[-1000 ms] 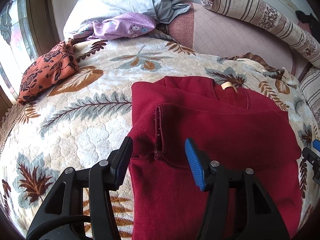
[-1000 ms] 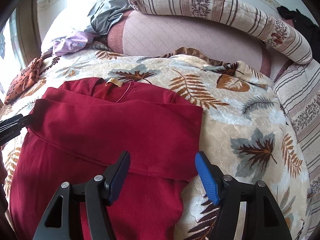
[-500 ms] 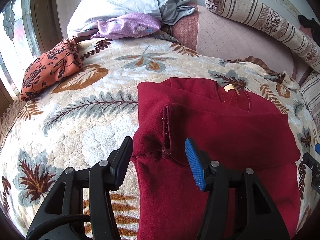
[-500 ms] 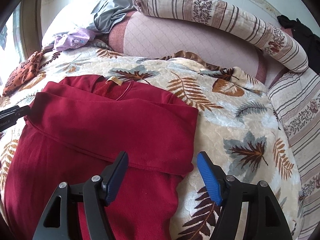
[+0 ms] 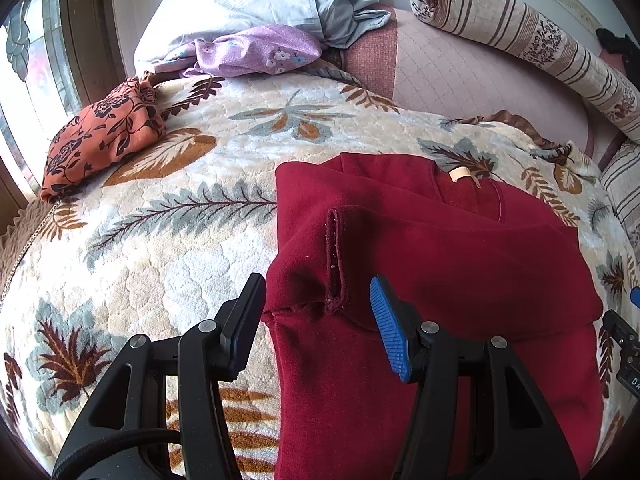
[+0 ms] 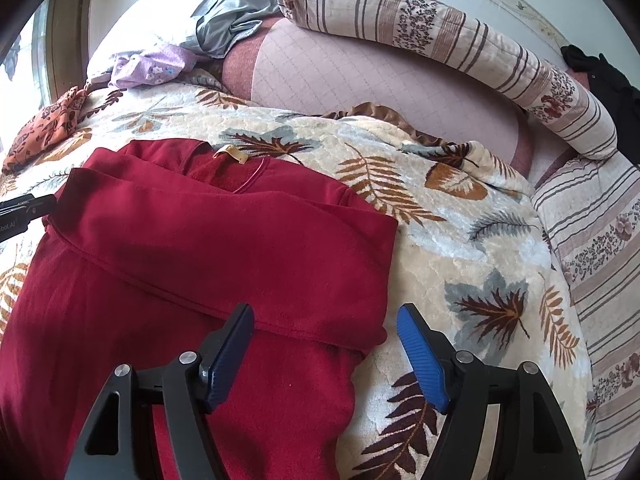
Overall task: Fold small clothes
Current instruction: 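Open the left gripper to release the folded side on the shirt, then move both open grippers to the hem of the red shirt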
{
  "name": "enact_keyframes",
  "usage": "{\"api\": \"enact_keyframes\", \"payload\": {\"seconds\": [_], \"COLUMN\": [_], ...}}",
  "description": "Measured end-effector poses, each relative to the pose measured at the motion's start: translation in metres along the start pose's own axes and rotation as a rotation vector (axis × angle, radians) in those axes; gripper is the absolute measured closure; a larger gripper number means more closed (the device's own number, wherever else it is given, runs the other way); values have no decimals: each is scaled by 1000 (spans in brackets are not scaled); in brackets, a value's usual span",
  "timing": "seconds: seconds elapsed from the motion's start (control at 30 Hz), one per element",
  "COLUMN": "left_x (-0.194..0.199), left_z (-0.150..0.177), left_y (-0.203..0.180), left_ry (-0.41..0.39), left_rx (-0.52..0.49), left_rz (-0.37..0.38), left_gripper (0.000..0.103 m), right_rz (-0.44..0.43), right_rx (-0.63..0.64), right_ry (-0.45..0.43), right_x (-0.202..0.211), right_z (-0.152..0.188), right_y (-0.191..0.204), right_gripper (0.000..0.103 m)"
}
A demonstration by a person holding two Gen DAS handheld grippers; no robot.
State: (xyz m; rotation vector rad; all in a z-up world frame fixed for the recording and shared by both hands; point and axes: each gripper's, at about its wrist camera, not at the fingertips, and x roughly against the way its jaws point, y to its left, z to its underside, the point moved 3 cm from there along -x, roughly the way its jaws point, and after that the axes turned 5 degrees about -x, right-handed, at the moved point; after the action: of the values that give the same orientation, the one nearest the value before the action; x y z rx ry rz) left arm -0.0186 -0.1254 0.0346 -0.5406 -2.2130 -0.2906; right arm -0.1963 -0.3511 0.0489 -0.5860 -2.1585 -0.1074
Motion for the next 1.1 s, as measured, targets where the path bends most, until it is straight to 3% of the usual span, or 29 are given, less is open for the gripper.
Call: {"api": "enact_keyframes", "payload": {"seconds": [0.5,0.8,1.1], "left_x": [-8,-24,-33], "left_z": [0,4,1], "left_y": [6,19,22], "left_ry": [19,64,74], "left_rx": [25,50,57], "left_rz": [-4,-50,-53], "left_gripper": [49,49,49], "right_rz": [-14,-103,-69], "right_rx": [-13,-107,-151], "right_ry": [18,65,144], "right_x": [-11,-50,-107], "right_z": [-5,-29,-29], "right_y": [-6,-10,-24], "right_gripper": [31,31,30]}}
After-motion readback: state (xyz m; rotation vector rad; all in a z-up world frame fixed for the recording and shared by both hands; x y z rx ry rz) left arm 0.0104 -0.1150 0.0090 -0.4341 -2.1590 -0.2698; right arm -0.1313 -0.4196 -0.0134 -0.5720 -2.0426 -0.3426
